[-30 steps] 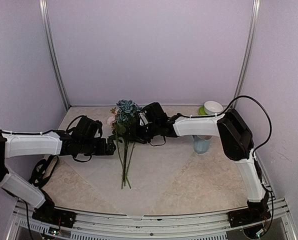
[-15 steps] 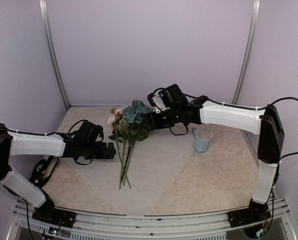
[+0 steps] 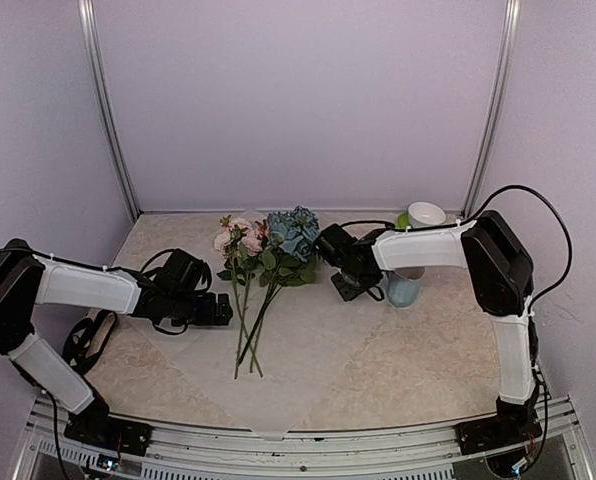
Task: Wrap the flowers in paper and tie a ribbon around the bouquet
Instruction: Adjust the fake flower with the flattened wrapping paper, then pick up the bottom corner of the flattened wrapping paper from the center of the board, then fold the bottom corner of the flattened wrapping paper at the center of the board, then press the fold line of the 1/4-folded wrapping paper.
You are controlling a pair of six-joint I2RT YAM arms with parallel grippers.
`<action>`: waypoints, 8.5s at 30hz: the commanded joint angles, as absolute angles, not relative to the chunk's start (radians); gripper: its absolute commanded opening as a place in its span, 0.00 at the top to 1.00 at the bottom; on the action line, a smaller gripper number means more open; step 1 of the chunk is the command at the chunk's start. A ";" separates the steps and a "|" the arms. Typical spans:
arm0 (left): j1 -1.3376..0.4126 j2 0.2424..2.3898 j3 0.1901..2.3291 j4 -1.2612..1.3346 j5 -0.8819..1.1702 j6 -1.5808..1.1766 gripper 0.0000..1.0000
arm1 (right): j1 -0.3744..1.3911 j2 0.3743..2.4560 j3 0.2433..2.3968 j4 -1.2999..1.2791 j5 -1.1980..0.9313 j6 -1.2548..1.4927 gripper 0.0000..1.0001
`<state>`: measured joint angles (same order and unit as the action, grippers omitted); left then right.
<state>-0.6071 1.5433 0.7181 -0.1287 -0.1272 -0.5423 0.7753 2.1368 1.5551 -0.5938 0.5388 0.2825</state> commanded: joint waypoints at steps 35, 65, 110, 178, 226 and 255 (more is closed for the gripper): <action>-0.618 1.697 0.754 -0.053 -0.074 -0.521 0.01 | 0.585 1.918 1.182 -0.528 0.679 0.253 0.62; -0.505 1.554 0.669 -0.209 -0.125 -0.559 0.01 | 0.918 2.052 1.272 -0.520 0.165 0.226 0.05; -0.774 1.420 0.870 -0.359 -0.312 -0.418 0.01 | 1.206 1.576 1.037 -0.311 -0.096 -0.071 0.15; -0.888 1.309 0.395 0.240 -0.013 -0.278 0.18 | 0.931 1.950 1.131 -0.073 -0.642 0.091 0.92; -0.948 1.095 0.329 0.104 -0.070 -0.452 0.53 | 0.908 1.796 0.901 -0.217 -0.664 0.199 1.00; -1.042 1.311 0.424 0.049 -0.118 -0.418 0.17 | 0.855 1.877 1.076 -0.416 -0.570 0.206 1.00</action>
<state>-1.0534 1.2381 0.3683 0.0757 -0.0879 -0.4179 0.8658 1.8572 1.0542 -0.4400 -0.6380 0.2020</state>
